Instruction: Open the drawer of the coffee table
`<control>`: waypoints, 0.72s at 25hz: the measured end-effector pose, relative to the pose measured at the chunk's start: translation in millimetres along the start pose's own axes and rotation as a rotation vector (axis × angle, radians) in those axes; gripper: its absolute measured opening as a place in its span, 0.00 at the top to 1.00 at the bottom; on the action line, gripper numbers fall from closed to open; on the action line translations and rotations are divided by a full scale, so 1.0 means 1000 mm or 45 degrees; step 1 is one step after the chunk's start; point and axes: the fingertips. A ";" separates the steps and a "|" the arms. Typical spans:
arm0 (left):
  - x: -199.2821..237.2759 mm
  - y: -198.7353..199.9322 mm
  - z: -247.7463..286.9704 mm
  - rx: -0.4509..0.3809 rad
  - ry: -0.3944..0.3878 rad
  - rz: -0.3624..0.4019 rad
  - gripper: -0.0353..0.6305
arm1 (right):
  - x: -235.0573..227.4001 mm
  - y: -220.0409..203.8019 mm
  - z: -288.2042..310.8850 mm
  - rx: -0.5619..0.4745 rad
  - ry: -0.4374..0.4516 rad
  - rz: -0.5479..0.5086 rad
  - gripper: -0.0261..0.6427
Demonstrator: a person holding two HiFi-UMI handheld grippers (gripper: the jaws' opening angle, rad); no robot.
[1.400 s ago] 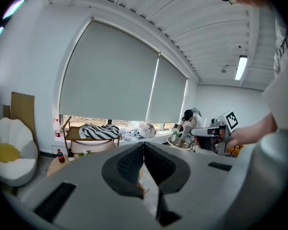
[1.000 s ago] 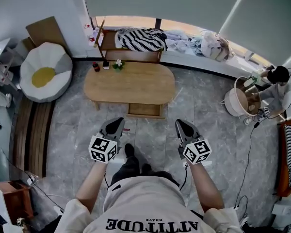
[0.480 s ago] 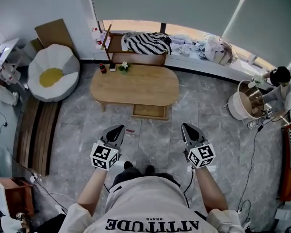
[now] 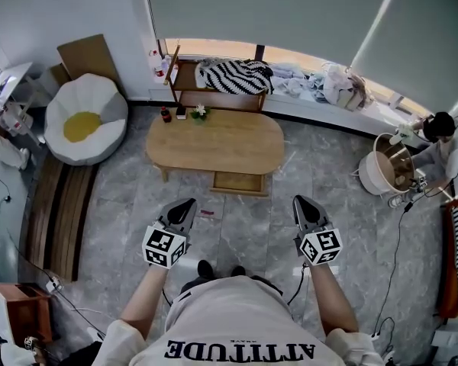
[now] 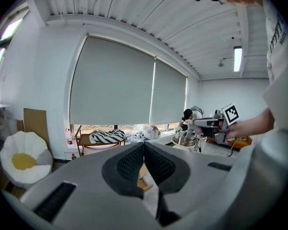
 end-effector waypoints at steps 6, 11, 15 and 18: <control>0.014 0.006 0.004 -0.012 0.012 -0.010 0.92 | 0.000 0.004 0.012 0.005 0.004 -0.001 0.93; 0.022 0.008 0.001 -0.023 0.019 -0.013 0.92 | 0.008 0.009 0.021 -0.004 0.029 -0.015 0.93; 0.026 0.011 0.000 -0.029 0.022 -0.010 0.92 | 0.011 0.015 0.027 -0.017 0.050 -0.018 0.93; 0.031 0.012 -0.001 -0.036 0.029 -0.014 0.92 | 0.016 0.016 0.029 -0.020 0.064 -0.033 0.94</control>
Point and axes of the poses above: the fingertips, and each gripper's own axes: z forward along the fingers, x to its left, y out of its top, and after that the axes turned 10 degrees about y, right-handed
